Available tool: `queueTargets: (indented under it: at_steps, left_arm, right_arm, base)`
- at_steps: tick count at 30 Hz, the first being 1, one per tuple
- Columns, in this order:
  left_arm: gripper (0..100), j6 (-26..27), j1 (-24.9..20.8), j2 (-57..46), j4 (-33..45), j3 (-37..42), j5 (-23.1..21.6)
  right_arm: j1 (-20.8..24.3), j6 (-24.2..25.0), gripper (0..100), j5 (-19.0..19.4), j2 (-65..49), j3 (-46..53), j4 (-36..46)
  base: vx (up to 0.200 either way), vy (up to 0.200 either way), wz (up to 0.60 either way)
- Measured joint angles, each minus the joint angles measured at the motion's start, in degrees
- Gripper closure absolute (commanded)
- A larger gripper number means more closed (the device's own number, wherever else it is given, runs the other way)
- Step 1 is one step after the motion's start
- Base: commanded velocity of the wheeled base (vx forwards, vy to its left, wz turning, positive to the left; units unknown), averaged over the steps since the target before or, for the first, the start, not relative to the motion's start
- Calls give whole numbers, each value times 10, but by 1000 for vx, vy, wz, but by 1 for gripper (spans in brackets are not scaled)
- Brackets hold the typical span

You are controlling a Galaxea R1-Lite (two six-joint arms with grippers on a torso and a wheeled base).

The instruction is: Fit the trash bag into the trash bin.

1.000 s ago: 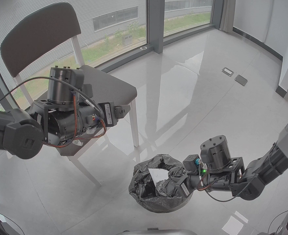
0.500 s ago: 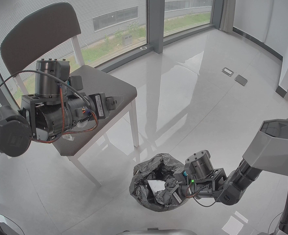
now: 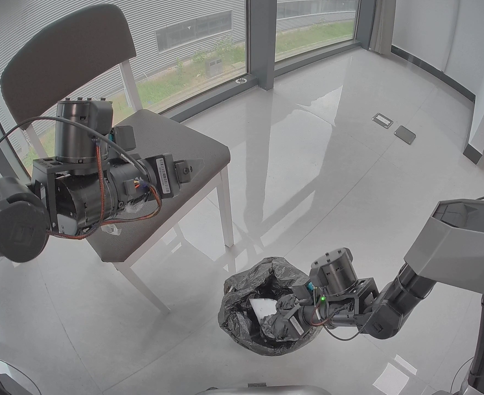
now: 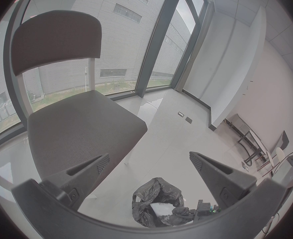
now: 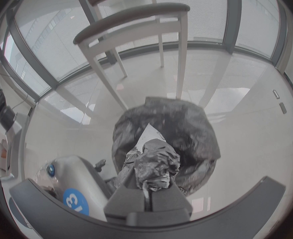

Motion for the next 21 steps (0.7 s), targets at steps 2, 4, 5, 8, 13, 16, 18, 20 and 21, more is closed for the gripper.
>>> queueTargets:
  at_steps: [2, 4, 5, 8, 13, 16, 18, 20, 21]
  left_arm:
    - [0, -1, 2, -4, 0, 6, 0]
    - [0, -1, 4, -8, 1, 15, 0]
    - [0, -1, 4, -10, 0, 18, 0]
    - [0, -1, 7, -18, 1, 29, 0]
    - [0, -1, 12, -28, 2, 36, -1]
    - [0, -2, 15, -32, 1, 36, -1]
    - [0, -2, 15, -33, 0, 37, -2]
    - [0, -2, 17, -34, 0, 37, -3]
    - [0, -2, 17, -34, 0, 36, -3]
  right_arm:
    - [-3, 1, 100, 0, -1, -20, 4]
    - [-5, 1, 100, 0, 0, -33, 7]
    - [-6, 1, 100, 0, 0, -34, 7]
    - [-10, 2, 100, 0, 3, -41, 7]
    - [-11, 1, 100, 0, 5, -36, 8]
    - [-12, -2, 100, 0, 5, -22, 9]
    - [-12, -3, 100, 0, 5, -10, 9]
    - [-13, -3, 100, 0, 6, 1, 9]
    - [-14, -3, 100, 0, 8, 3, 9]
  base:
    - [0, 0, 0]
    - [0, 0, 0]
    - [0, 0, 0]
    - [0, 0, 0]
    - [0, 0, 0]
    - [0, 0, 0]
    - [0, 0, 0]
    - [0, 0, 0]
    - [0, 0, 0]
